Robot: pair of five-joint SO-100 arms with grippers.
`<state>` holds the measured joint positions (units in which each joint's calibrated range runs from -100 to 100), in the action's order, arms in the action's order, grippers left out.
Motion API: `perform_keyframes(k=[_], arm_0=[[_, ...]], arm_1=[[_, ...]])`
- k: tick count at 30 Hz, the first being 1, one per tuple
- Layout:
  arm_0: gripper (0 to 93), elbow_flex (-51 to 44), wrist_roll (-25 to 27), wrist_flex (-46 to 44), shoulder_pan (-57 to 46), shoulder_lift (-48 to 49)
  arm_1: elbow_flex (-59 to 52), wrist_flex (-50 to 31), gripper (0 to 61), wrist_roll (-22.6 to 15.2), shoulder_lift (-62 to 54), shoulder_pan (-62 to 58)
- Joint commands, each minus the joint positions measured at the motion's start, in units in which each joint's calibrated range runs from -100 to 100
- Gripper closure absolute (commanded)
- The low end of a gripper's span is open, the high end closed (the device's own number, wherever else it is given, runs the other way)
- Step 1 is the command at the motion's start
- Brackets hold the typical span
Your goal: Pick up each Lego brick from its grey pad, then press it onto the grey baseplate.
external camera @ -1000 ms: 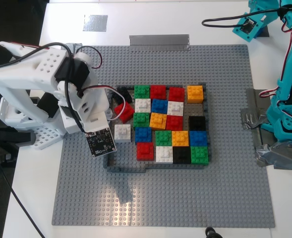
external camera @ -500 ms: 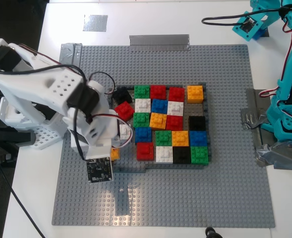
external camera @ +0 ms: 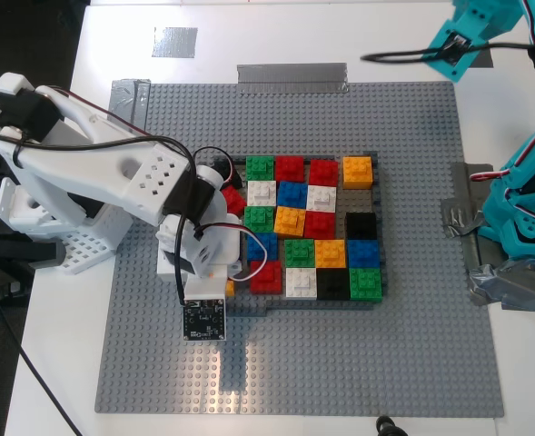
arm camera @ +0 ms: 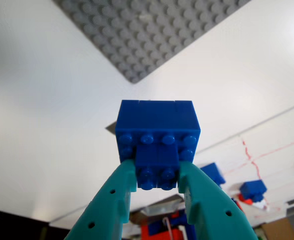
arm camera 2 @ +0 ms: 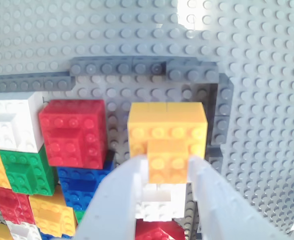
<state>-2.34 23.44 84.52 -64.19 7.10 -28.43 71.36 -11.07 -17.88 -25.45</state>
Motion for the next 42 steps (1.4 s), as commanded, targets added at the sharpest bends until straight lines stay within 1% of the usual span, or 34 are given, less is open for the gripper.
perform_keyframes(k=[1, 3, 8, 12, 15, 18, 30, 36, 37, 38, 40, 42], arm_0=[[92.7, 9.2, -4.0, -5.8, 6.1, 9.6], [92.7, 13.8, -6.3, -7.3, 9.4, 13.5], [92.7, 24.3, -9.8, -6.9, 18.2, 22.7], [92.7, 29.7, -10.4, -4.9, 24.0, 27.9], [92.7, 29.9, -10.6, 0.5, 28.6, 29.2], [92.7, 29.7, -10.7, 3.0, 32.1, 29.2], [92.7, 30.1, -10.7, 2.9, 42.9, 28.9], [92.7, 29.7, -10.5, 2.5, 44.3, 23.1], [92.7, 29.6, -10.5, 2.5, 44.3, 22.2], [92.7, 29.6, -10.5, 2.5, 44.3, 21.2], [92.7, 29.6, -10.4, 2.5, 45.0, 20.1], [92.7, 29.6, -10.4, 2.5, 45.4, 19.9]], arm_1=[[1.2, -1.2, 61.3, 1.4, 0.1, 1.6], [0.8, -2.4, 61.3, 1.5, 0.4, 1.6], [-1.2, -6.4, 61.3, 0.9, 0.9, 0.5], [-2.9, -8.5, 61.3, 0.5, 1.4, 0.2], [-3.4, -9.5, 61.3, 0.4, 1.7, 0.1], [-4.0, -10.9, 61.3, 0.5, 2.3, 0.1], [-3.5, -12.4, 61.3, 0.8, 2.8, 1.5], [-3.4, -13.2, 61.1, 1.3, 2.8, 1.4], [-3.4, -13.3, 59.5, 1.3, 2.8, 1.3], [-3.3, -13.3, 54.5, 1.3, 2.8, 1.2], [-3.3, -13.1, 48.4, 0.9, 2.8, 1.1], [-3.0, -12.3, 45.6, 0.2, 2.7, 1.1]])
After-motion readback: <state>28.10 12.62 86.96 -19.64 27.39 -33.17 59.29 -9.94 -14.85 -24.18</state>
